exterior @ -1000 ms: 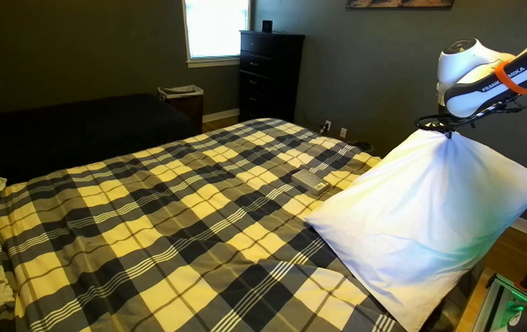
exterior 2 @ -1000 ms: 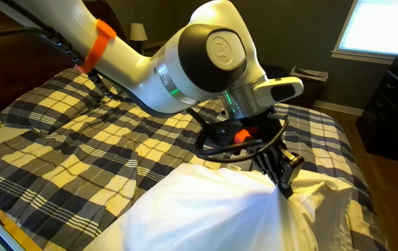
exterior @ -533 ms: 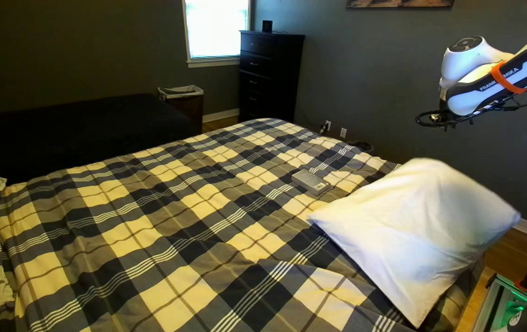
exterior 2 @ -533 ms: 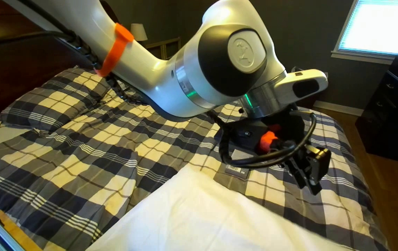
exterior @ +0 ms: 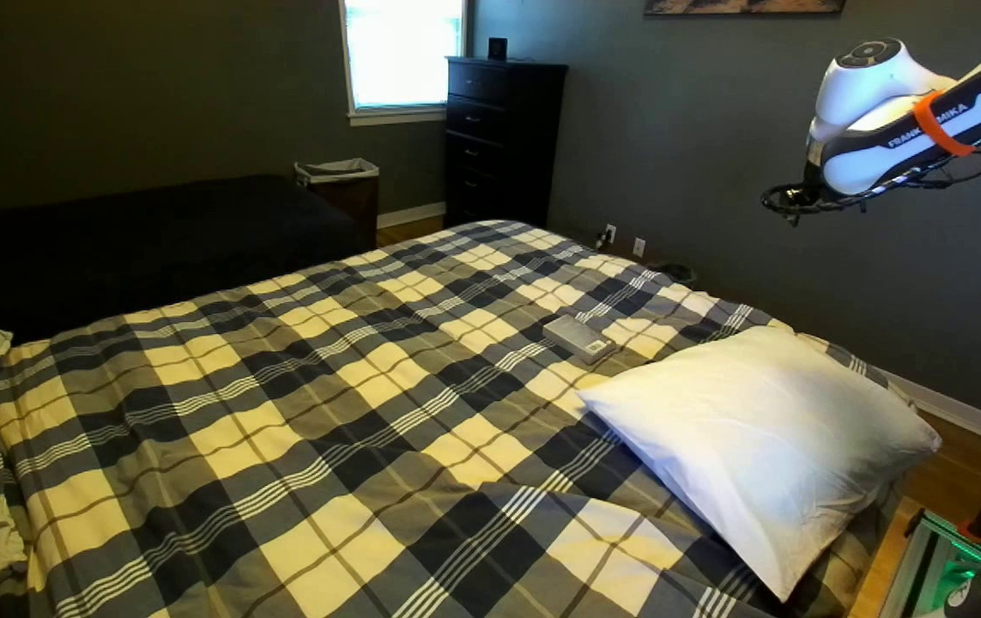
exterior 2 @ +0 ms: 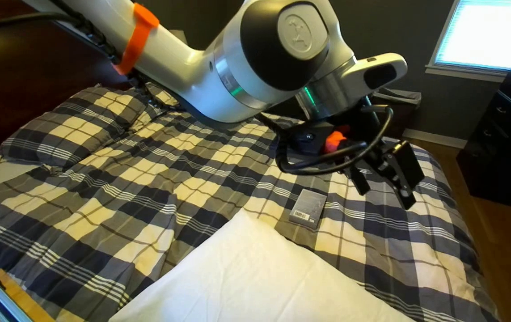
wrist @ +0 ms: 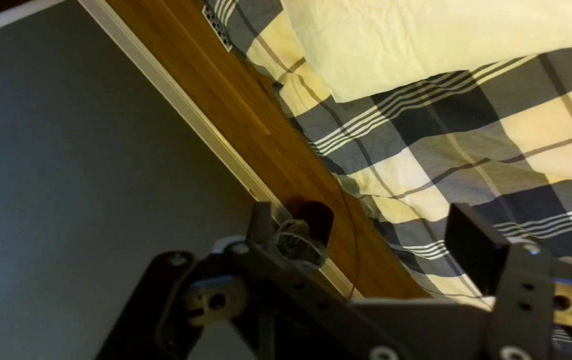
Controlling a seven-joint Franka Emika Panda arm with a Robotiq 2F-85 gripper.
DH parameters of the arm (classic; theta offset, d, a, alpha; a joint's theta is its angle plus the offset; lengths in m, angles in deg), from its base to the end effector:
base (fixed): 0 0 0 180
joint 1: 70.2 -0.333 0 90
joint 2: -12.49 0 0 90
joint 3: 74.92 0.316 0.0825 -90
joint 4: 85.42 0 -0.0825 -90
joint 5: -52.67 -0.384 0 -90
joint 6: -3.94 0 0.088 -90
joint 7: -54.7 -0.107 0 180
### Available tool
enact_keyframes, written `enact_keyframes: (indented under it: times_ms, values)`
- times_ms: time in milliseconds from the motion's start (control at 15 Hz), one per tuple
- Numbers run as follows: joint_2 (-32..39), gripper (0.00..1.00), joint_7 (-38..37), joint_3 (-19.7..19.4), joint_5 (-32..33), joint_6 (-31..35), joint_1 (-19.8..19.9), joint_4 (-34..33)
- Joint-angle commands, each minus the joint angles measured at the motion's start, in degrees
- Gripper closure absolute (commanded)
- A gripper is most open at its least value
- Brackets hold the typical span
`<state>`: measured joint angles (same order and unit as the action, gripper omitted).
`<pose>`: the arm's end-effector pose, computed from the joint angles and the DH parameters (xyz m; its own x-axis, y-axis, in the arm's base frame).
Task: Remove the blue cloth from the white pillow, put it on the bed and then cover it with the white pillow
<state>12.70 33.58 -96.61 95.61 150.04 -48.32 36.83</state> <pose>0.4219 -0.3886 0.4466 0.8160 -0.4115 0.4060 -0.5716 -0.6791 0.4605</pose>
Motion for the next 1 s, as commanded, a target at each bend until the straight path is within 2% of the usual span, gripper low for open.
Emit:
enact_keyframes:
  times_ms: [0,267,467,600,667,933]
  values:
    - [-5.63,0.0,4.69,1.86,-8.46,-5.93,-1.79,3.7]
    - [-8.69,0.0,0.38,4.51,-10.38,-18.09,-2.55,2.89]
    - [-10.47,0.0,-6.18,6.22,-9.07,-24.84,-2.23,2.79]
    - [-11.74,0.0,-9.63,6.95,-9.36,-27.13,-2.19,3.27]
    - [-9.58,0.0,-6.19,6.39,-8.87,-25.36,-2.15,1.37]
    - [-10.51,0.0,-8.46,6.87,-8.88,-26.51,-2.1,1.85]
